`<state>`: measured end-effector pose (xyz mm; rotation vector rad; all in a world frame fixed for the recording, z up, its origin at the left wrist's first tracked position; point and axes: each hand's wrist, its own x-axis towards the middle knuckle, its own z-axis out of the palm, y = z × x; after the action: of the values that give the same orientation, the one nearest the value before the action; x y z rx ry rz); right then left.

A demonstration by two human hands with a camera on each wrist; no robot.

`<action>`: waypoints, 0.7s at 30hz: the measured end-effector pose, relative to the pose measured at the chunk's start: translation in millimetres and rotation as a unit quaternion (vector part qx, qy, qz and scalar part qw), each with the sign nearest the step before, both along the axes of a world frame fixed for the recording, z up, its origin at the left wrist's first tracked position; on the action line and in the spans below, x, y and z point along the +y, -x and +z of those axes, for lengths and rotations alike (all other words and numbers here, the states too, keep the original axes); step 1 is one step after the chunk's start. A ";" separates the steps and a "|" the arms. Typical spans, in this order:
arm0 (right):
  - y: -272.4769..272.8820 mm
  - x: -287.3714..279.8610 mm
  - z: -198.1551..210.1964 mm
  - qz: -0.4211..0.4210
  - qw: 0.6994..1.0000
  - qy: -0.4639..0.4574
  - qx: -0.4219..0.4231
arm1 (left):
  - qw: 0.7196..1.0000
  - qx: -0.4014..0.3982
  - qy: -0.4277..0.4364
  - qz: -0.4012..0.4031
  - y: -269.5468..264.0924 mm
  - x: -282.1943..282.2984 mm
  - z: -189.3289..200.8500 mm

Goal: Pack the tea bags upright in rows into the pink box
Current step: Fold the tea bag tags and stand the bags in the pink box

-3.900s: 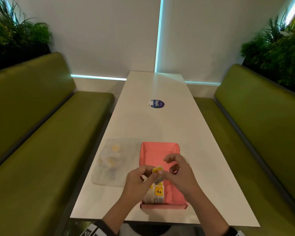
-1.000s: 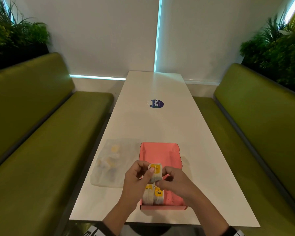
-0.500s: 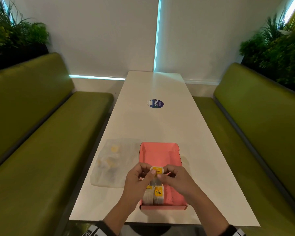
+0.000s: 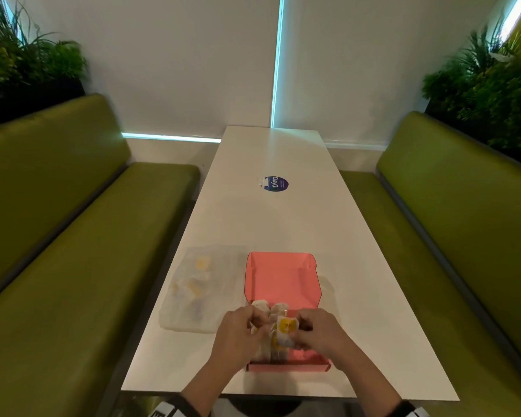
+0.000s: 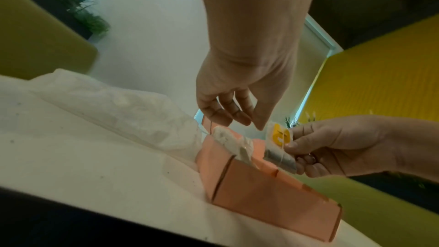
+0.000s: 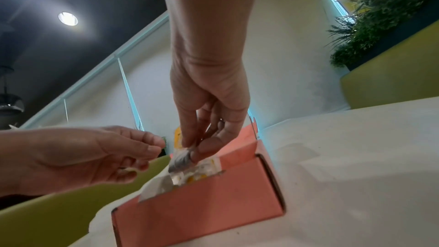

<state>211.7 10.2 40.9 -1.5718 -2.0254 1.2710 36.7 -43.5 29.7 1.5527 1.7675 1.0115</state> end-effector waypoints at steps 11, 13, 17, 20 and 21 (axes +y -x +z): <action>-6.5 3.0 -18.1 0.046 0.994 0.003 -0.097 | 0.941 0.305 0.036 -0.139 -13.2 6.2 -17.4; -6.9 4.1 -18.8 0.056 0.993 0.012 -0.099 | 0.934 0.326 0.033 -0.146 -15.4 8.3 -19.5; -5.6 5.1 -20.7 0.103 0.988 0.024 -0.109 | 0.938 0.322 0.037 -0.122 -14.0 9.2 -28.5; -2.3 4.3 -21.8 0.128 0.986 0.031 -0.101 | 0.943 0.311 0.029 -0.114 -13.8 8.8 -32.3; -0.6 3.9 -22.8 0.134 0.986 0.034 -0.095 | 0.945 0.305 0.027 -0.114 -13.5 9.0 -33.1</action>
<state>212.3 14.1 18.1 -1.5418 -2.4027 1.3380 50.2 -34.6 -3.4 2.1299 1.9102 0.3784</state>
